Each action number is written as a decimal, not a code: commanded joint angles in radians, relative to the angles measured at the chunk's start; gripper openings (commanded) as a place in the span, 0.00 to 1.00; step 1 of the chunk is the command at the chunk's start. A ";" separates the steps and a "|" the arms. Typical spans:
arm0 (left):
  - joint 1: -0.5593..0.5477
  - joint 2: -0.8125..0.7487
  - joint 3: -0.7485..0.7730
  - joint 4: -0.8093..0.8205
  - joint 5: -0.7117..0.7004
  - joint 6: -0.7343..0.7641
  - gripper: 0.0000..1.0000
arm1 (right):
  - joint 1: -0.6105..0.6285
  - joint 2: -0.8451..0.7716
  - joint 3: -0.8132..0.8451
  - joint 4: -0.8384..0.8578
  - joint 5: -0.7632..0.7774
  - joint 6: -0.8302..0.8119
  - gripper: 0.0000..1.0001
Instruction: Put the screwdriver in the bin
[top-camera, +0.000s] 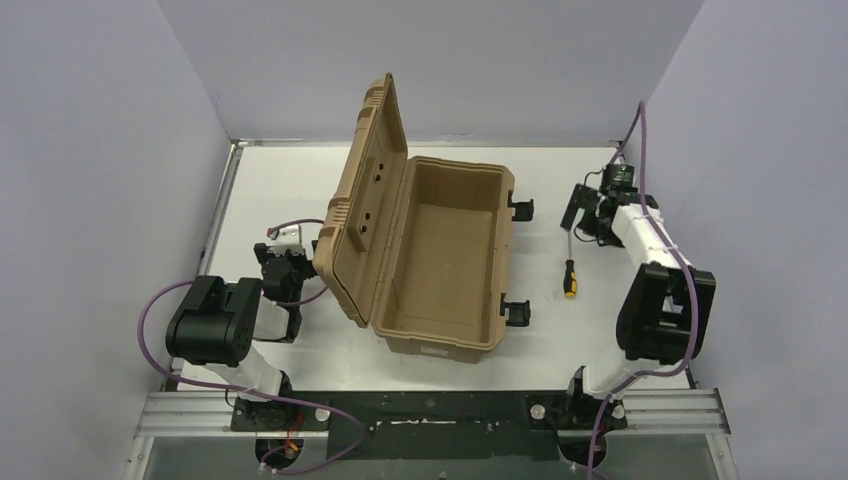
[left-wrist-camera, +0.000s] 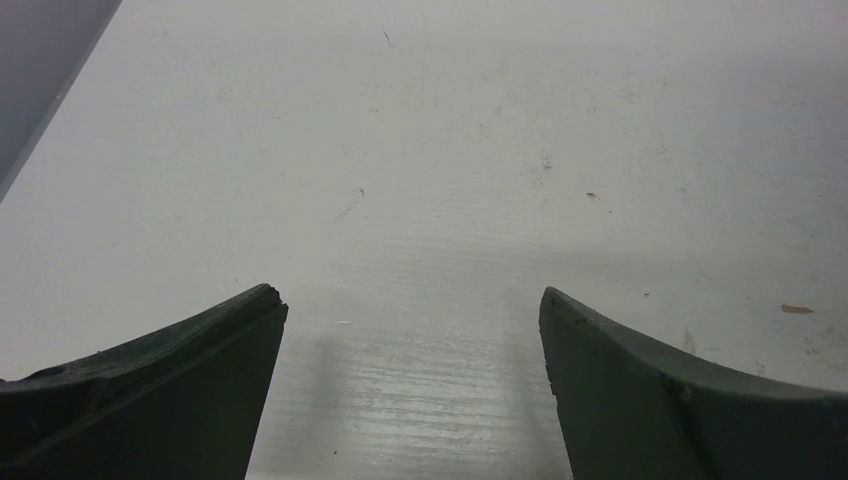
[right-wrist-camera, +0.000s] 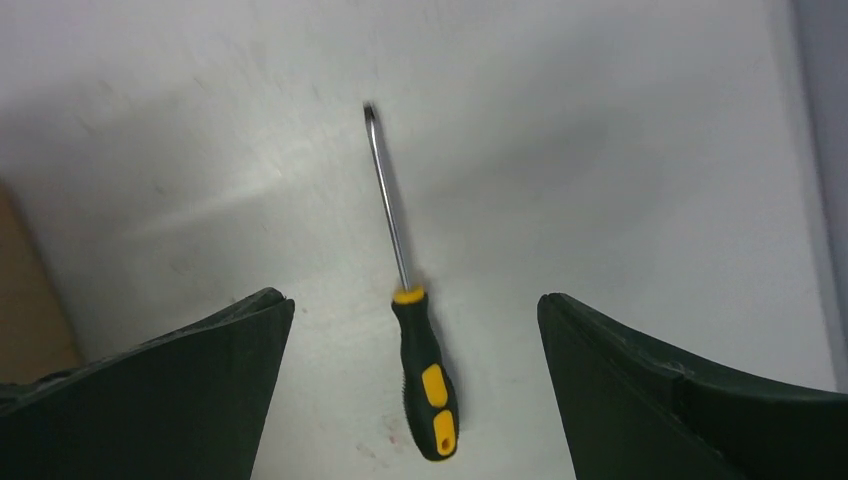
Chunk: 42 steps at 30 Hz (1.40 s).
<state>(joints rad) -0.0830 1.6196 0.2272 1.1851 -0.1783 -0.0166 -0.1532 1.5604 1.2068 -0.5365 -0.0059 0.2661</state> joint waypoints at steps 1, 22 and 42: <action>0.005 -0.009 0.024 0.031 0.010 0.000 0.97 | 0.018 0.111 0.029 -0.267 -0.033 -0.022 0.99; 0.006 -0.006 0.024 0.030 0.013 -0.001 0.97 | 0.039 0.129 0.073 -0.284 -0.005 -0.007 0.00; 0.002 -0.005 0.024 0.034 0.007 0.001 0.97 | 0.855 0.162 0.531 -0.388 0.120 0.321 0.00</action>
<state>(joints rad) -0.0822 1.6199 0.2272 1.1851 -0.1772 -0.0166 0.6712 1.6897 1.8408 -0.9222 0.1444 0.5285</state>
